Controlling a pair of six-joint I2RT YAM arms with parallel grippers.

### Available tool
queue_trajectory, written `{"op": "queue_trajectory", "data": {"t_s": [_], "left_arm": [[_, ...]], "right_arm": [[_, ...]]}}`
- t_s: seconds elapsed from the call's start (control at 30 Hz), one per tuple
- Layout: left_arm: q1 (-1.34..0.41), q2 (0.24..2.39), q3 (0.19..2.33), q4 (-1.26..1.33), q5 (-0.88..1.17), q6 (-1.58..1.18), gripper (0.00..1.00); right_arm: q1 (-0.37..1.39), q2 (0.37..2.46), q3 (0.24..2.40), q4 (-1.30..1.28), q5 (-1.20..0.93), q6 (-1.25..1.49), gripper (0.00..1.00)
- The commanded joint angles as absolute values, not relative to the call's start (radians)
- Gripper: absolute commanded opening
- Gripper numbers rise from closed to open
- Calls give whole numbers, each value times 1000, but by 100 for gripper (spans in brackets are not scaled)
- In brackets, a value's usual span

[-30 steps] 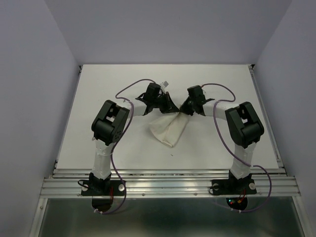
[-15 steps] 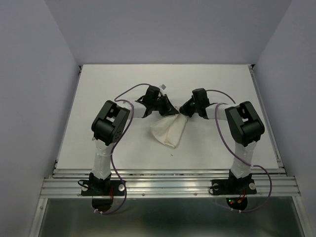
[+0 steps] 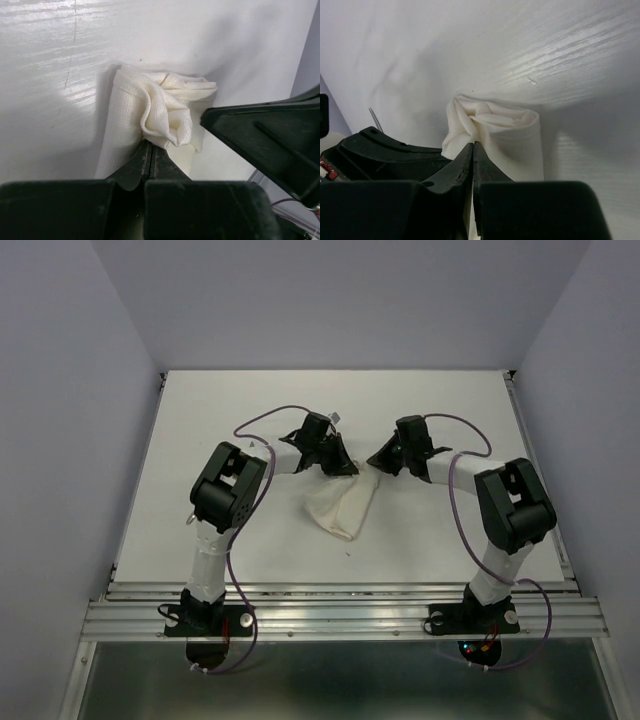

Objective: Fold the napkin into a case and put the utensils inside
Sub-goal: Fold the 2/3-rectangle-folded napkin at the center of the board.

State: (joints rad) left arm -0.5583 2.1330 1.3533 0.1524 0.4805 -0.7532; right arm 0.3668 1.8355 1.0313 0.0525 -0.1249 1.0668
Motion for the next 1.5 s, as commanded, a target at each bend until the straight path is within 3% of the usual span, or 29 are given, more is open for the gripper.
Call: {"op": "queue_trajectory", "data": {"t_s": [0.0, 0.27, 0.7, 0.83, 1.23, 1.47], "left_arm": [[-561, 2152, 1393, 45, 416, -658, 0], [-561, 2216, 1572, -153, 400, -442, 0], [-566, 2295, 1740, -285, 413, -304, 0], [-565, 2295, 1743, -288, 420, -301, 0], [-566, 2307, 1772, -316, 426, -265, 0], [-566, 2341, 1833, -342, 429, -262, 0]], "right_arm": [[362, 1737, 1046, -51, -5, 919, 9], [342, 1796, 1160, -164, 100, 642, 16], [333, 2042, 1405, -201, 152, 558, 16], [333, 2098, 1468, -201, 83, 543, 16], [333, 2089, 1405, -138, 9, 508, 16], [333, 1991, 1252, -49, -67, 561, 15]]}}
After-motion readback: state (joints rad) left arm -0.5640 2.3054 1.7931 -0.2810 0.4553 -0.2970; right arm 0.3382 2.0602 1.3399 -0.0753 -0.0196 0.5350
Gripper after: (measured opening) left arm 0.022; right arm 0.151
